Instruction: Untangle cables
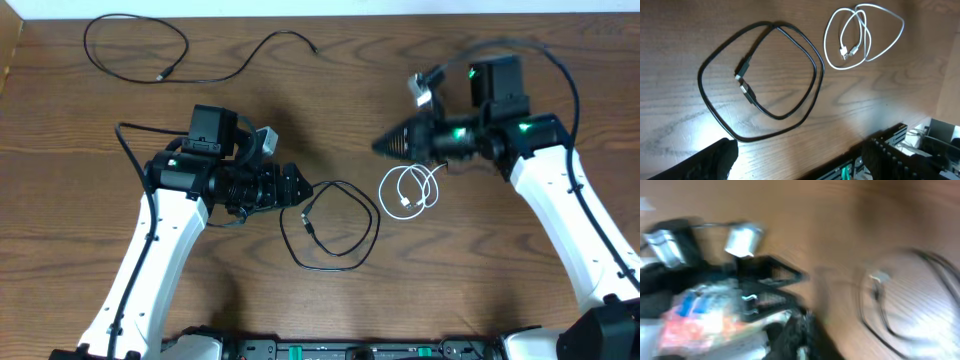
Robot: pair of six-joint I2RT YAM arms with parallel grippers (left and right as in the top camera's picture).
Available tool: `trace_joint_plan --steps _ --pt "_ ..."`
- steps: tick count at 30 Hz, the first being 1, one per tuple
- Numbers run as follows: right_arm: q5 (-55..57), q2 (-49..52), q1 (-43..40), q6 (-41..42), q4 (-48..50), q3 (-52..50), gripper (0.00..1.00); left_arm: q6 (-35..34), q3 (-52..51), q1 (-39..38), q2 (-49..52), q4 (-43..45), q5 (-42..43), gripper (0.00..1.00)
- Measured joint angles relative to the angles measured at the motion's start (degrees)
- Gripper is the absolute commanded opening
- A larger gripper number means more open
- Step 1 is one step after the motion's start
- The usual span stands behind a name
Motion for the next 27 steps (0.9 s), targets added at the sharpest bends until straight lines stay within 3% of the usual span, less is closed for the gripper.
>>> trace_joint_plan --steps 1,3,7,11,16,20,27 --pt "4.6 0.0 0.8 -0.9 -4.7 -0.2 0.29 0.2 0.0 0.0 0.0 0.0 0.0 0.85" --pt "13.1 0.0 2.8 -1.8 -9.8 -0.4 0.56 0.4 0.0 0.0 0.0 0.0 -0.3 0.85" --pt "26.7 0.0 8.3 -2.4 -13.3 -1.8 0.56 0.3 0.0 0.0 0.0 0.2 -1.0 0.85" --pt "38.0 0.0 14.7 0.7 -12.9 -5.3 0.49 0.3 0.0 0.0 0.0 0.4 -1.4 0.85" --pt "49.1 0.1 20.0 5.9 -5.1 -13.0 0.49 0.3 0.0 0.0 0.0 0.4 -1.8 0.85" --pt "52.3 1.6 21.6 7.1 -0.7 -16.9 0.51 0.3 0.0 0.0 0.0 0.4 -2.0 0.85" --pt "50.7 11.0 21.6 5.8 3.1 -16.9 0.44 0.3 0.0 0.0 0.0 0.4 -2.0 0.85"
